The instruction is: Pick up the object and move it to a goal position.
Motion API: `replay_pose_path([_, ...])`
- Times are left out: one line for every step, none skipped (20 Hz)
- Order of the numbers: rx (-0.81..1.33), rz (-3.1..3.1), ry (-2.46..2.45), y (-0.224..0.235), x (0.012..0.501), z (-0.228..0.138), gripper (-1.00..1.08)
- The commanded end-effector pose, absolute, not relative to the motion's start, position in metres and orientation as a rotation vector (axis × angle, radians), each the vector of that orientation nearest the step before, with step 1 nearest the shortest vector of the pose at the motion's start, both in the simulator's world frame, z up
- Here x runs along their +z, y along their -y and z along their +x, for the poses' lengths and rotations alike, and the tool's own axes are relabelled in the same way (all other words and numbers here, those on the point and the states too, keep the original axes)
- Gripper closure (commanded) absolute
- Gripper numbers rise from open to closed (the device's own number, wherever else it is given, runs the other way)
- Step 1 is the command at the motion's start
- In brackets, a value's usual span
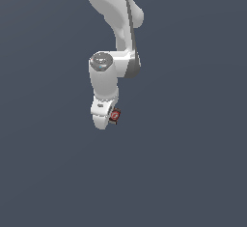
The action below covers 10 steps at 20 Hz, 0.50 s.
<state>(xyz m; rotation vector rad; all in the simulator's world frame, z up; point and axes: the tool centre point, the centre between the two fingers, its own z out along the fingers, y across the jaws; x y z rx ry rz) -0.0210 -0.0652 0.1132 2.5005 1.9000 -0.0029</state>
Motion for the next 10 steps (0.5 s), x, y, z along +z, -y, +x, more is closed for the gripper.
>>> replay_pose_path([-0.003, 2.500, -1.900, 0.085, 0.130, -0.037, 1.08])
replay_pose_path([-0.003, 2.500, -1.900, 0.093, 0.137, -0.043, 1.08])
replay_pose_path([-0.003, 2.500, -1.900, 0.101, 0.144, -0.049, 1.08])
replay_pose_path([-0.002, 2.501, -1.899, 0.109, 0.150, -0.054, 1.08])
replay_pose_path([-0.002, 2.501, -1.899, 0.116, 0.157, -0.060, 1.08])
replay_pose_path([-0.002, 2.501, -1.899, 0.124, 0.163, -0.066, 1.08])
replay_pose_path([-0.001, 2.501, -1.900, 0.131, 0.170, -0.071, 1.08])
replay_pose_path([-0.001, 2.501, -1.900, 0.138, 0.176, -0.076, 1.08])
replay_pose_path([0.000, 2.501, -1.900, 0.145, 0.182, -0.081, 1.08])
replay_pose_path([0.000, 2.501, -1.900, 0.151, 0.187, -0.086, 1.08])
